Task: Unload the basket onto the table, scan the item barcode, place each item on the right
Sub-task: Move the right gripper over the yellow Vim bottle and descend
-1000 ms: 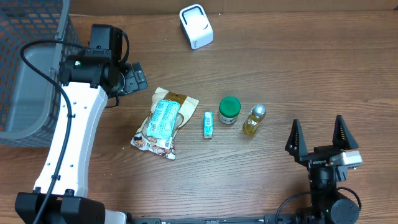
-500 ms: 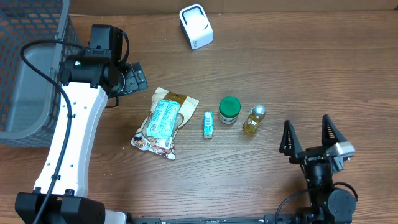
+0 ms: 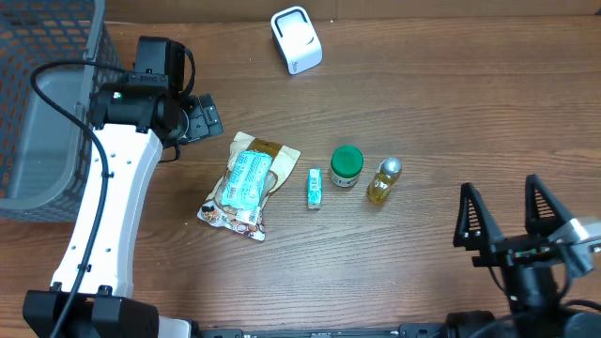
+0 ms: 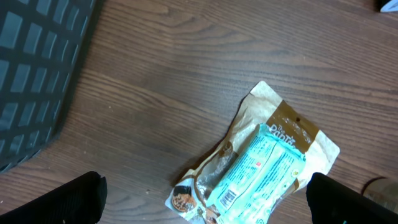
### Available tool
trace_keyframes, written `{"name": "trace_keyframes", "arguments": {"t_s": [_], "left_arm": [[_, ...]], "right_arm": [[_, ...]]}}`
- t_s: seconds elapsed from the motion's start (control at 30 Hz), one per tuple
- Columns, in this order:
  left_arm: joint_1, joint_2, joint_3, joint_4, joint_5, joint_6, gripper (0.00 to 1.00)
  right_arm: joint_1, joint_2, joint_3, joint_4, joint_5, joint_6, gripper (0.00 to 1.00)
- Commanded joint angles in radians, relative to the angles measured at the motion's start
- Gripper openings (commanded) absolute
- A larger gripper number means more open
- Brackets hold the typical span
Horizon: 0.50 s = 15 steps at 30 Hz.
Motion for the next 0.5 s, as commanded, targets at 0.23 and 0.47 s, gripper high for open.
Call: {"name": "trace_keyframes", "arguments": {"t_s": [0.23,0.47], "left_arm": [[0.002,0.0,0.019,0.002,0.002,0.019,1.0],[0.002,0.0,0.019,0.002,0.002,0.019,1.0]], "right_arm": [[-0.003,0.513,0.734,-0.687,-0.124,0.03,1.0],[-0.003,0.729,0.814,-0.76,-0.198,0.03,1.0]]}}
